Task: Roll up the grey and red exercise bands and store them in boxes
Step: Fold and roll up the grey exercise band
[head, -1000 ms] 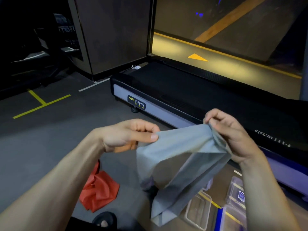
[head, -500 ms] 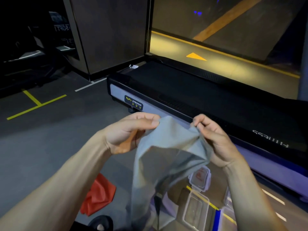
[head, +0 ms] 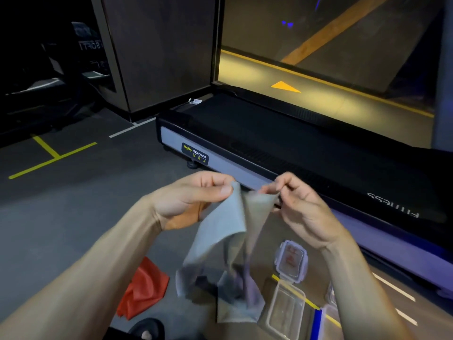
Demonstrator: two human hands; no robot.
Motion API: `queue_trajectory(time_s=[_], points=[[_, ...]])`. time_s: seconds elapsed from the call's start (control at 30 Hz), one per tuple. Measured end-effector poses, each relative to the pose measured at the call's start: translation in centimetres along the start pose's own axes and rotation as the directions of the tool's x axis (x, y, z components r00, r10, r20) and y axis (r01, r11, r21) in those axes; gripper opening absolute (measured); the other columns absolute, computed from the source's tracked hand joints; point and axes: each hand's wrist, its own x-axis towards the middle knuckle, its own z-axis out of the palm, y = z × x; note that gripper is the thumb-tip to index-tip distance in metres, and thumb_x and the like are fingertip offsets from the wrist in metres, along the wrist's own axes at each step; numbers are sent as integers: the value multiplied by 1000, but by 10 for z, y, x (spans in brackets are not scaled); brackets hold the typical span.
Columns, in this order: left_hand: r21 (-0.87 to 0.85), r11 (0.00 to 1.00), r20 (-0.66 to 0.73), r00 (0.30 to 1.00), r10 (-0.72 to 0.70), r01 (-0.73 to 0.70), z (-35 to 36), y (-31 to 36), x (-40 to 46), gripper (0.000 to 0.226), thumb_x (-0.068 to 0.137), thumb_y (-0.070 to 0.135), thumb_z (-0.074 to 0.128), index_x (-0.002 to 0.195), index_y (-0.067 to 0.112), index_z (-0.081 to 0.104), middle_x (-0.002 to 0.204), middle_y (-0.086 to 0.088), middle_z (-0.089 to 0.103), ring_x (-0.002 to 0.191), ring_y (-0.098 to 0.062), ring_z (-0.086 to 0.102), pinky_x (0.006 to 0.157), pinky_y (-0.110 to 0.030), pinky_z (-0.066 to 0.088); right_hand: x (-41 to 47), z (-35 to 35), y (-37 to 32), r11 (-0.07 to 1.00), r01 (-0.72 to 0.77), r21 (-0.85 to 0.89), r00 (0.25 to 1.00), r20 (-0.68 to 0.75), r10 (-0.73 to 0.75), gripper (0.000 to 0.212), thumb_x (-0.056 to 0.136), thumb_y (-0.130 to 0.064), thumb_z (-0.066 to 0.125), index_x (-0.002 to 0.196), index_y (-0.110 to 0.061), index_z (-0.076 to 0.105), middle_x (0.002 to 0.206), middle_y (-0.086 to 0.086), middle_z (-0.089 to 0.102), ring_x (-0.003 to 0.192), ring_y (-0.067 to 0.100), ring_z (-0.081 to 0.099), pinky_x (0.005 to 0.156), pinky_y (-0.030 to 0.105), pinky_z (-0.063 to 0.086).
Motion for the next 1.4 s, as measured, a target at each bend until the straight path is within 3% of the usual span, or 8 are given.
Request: queue_trajectory(time_s=[0.23, 0.33, 0.5, 0.6, 0.67, 0.77, 0.97, 1.4], points=[[93, 989, -21, 993, -116, 118, 1, -1, -2, 14, 94, 16, 62, 83, 13, 69, 71, 1, 62, 62, -8, 60, 59, -18, 50, 3, 37, -23, 935, 108, 339, 974, 150, -167, 18, 95, -17, 67, 100, -9, 52, 72, 5, 49, 57, 14, 46, 62, 30, 45], [108, 988, -27, 994, -110, 113, 2, -5, -2, 14, 97, 8, 58, 87, 6, 67, 73, 1, 66, 65, -6, 64, 60, -16, 51, 3, 51, -19, 985, 172, -7, 981, 88, -170, 5, 95, -14, 62, 97, -11, 59, 98, 12, 66, 83, 28, 62, 80, 38, 52], [308, 951, -42, 999, -25, 36, 2, -5, -1, 28, 96, 11, 59, 108, -13, 66, 120, -17, 70, 124, -19, 61, 111, -31, 40, 2, 58, -7, 910, 107, -400, 992, 99, -73, 7, 100, -12, 56, 102, -6, 60, 140, 7, 62, 132, 17, 58, 107, 28, 46], [333, 942, -29, 999, -28, 36, 7, -1, -5, 22, 97, 10, 61, 84, 18, 76, 94, 10, 71, 99, -5, 63, 90, -19, 43, -3, 55, -8, 887, 65, -458, 997, 73, -35, 9, 100, -12, 57, 104, -4, 60, 123, 6, 71, 117, 20, 65, 101, 33, 50], [359, 932, -69, 997, -30, 53, 5, -1, -8, 15, 96, 21, 68, 82, 21, 75, 73, 7, 54, 68, -11, 39, 64, -25, 29, -6, 56, -12, 835, 72, -545, 996, 82, -33, 7, 101, -13, 58, 104, -7, 61, 95, -5, 69, 88, 12, 62, 84, 27, 47], [430, 899, -91, 995, -48, 82, 1, -3, -10, 16, 92, 34, 69, 89, 18, 72, 69, -2, 37, 68, -28, 14, 59, -36, 12, -8, 55, -17, 773, 101, -626, 994, 100, -48, 4, 101, -7, 58, 99, -6, 62, 72, -18, 55, 69, -3, 47, 69, 13, 37], [586, 777, -69, 970, -231, 227, -3, -12, -20, 39, 94, 29, 70, 108, -7, 69, 100, -17, 73, 87, -18, 62, 86, -36, 53, -10, 55, -29, 966, 114, -234, 991, -39, -126, 4, 92, -19, 62, 92, -15, 63, 82, 1, 56, 72, 10, 51, 65, 19, 43], [578, 806, -238, 971, 17, 128, 4, -15, -11, 25, 76, 24, 89, 80, 6, 71, 87, -21, 75, 79, -24, 64, 79, -42, 47, -10, 42, -35, 986, 167, 16, 971, -176, -162, 5, 93, -20, 59, 92, -15, 60, 82, 3, 51, 66, 10, 52, 62, 21, 47]])
